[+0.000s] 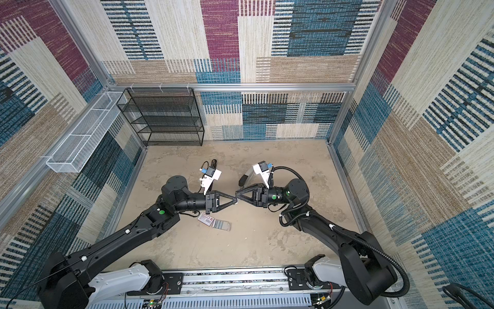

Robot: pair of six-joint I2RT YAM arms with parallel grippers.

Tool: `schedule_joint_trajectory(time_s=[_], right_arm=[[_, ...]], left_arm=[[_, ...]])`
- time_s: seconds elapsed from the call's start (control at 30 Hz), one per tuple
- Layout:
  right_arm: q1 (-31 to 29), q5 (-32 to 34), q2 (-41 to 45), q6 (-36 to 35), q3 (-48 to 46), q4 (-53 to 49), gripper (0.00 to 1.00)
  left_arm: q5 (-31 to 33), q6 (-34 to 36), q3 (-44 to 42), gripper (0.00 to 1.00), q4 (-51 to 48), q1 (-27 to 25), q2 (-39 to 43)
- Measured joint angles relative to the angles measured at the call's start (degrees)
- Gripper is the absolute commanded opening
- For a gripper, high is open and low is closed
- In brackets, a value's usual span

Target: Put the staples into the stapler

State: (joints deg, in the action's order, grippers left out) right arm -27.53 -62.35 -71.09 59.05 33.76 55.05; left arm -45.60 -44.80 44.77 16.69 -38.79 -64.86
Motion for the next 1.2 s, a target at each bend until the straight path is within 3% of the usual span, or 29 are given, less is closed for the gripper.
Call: schedule_joint_trajectory(time_s=[0.43,0.67,1.0,1.2], right_arm=[[0.0,0.0,-0.2,0.0,0.0,-0.9,0.18],[0.0,0.6,0.2,-1.3,0.0,-2.7,0.18],[1.4,1.4,1.7,-3.7,0.2,-5.6,0.17],[2.5,1.4,3.1,-5.2,0.2,-8.3,0.17]], left_arm=[[0.0,0.0,0.0,0.01,-0.1,0.0,0.1],[0.2,0.1,0.0,0.34,-1.1,0.0,0.7],[4.0,2.2,-1.2,0.48,-6.6,1.4,6.0],[16.8,6.8,-0.5,0.73,-19.7,4.4,10.5]])
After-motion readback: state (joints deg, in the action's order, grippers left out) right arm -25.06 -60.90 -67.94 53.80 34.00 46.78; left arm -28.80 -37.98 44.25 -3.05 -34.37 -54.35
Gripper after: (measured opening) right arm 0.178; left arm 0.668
